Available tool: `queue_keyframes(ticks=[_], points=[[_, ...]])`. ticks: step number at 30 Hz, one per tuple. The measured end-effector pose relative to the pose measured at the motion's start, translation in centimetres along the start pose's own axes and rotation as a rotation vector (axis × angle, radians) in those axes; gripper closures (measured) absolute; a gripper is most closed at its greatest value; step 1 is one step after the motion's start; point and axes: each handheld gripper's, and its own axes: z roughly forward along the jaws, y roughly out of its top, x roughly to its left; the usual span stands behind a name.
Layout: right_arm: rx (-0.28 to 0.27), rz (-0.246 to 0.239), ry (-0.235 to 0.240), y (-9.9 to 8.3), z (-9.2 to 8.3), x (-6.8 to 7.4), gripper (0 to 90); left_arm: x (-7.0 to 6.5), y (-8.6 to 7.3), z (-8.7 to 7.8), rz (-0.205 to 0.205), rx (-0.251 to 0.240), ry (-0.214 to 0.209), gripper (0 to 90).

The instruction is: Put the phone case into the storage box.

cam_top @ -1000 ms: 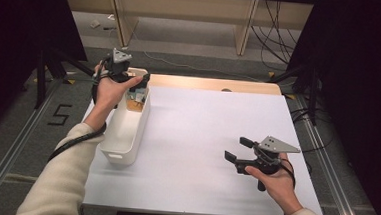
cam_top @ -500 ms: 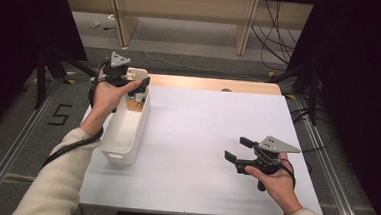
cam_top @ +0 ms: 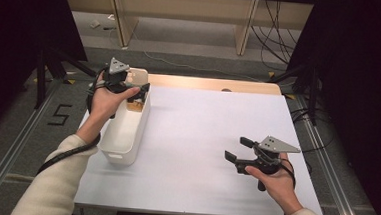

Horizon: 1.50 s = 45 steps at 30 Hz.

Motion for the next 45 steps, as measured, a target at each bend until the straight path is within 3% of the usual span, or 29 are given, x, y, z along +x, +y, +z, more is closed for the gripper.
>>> queue_keyframes(ticks=[21, 24, 25, 30, 45], points=[[0.0, -0.001, -0.001, 0.0, 0.0, 0.0, 18.6, -1.2, -1.7, -1.5, -0.01, 0.002, -0.063, 0.2], [0.003, -0.003, -0.002, 0.0, 0.0, 0.0, 18.6, -1.4, -2.1, -1.7, -0.018, 0.003, -0.074, 0.2], [0.003, -0.003, -0.001, 0.0, 0.0, 0.0, 18.5, -1.6, -2.2, -1.8, -0.039, 0.011, -0.078, 0.2], [0.003, -0.004, -0.002, 0.0, 0.0, 0.0, 18.5, -1.8, -2.9, -2.2, -0.008, 0.011, -0.084, 0.2], [0.005, -0.002, -0.002, 0.0, 0.0, 0.1, 18.5, -2.5, -4.0, -3.3, -0.003, 0.008, -0.109, 0.2]])
